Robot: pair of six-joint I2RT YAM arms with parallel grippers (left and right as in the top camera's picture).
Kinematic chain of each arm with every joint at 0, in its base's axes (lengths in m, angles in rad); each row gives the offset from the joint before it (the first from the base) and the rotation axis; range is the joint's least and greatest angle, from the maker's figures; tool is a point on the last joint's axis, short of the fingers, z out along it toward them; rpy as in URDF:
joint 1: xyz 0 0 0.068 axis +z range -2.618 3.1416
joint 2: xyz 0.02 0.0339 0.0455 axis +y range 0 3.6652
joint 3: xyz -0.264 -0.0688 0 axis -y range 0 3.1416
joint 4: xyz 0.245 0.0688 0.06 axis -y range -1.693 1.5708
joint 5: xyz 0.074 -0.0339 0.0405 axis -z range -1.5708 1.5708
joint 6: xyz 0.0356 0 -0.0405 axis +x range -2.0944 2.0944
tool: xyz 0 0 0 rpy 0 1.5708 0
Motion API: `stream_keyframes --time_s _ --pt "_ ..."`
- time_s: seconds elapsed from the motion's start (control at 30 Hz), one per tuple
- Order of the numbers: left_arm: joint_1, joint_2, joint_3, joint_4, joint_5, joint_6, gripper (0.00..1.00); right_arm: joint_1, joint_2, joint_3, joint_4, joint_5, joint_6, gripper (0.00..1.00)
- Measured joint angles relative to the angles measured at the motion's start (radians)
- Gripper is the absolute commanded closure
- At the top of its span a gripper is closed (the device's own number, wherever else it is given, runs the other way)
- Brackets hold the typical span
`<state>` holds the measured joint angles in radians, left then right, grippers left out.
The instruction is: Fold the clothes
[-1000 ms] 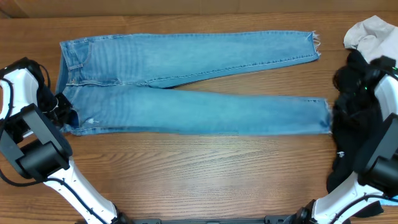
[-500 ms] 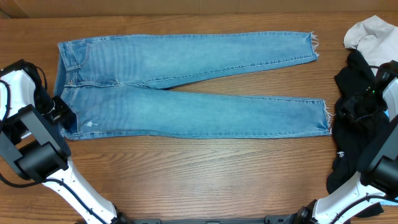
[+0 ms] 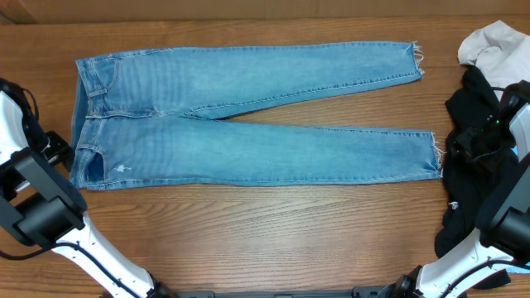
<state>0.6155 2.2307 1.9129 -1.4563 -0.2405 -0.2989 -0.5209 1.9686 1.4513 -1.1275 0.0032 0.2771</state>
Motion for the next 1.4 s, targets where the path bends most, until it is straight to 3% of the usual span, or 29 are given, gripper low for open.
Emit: stream_keyframes --time_s 0.3,0.7,0.9,1.07,1.4 --pt "-0.032 -0.005 -0.068 -0.024 0.109 0.014 0.32 0.0 0.0 0.0 -0.01 -0.032 0.0 0.56" --pt "0.004 -0.006 -0.275 0.162 0.136 -0.077 0.36 0.0 0.0 0.0 -0.01 -0.041 0.003 0.56" --pt "0.006 -0.077 -0.38 0.292 0.156 -0.09 0.43 0.0 0.0 0.0 -0.01 -0.048 0.003 0.56" --pt "0.006 -0.093 -0.398 0.372 0.182 -0.095 0.57 0.0 0.0 0.0 -0.01 -0.048 0.003 0.56" --pt "0.008 -0.099 -0.4 0.455 0.193 -0.095 0.46 0.0 0.0 0.0 -0.009 -0.048 0.003 0.56"
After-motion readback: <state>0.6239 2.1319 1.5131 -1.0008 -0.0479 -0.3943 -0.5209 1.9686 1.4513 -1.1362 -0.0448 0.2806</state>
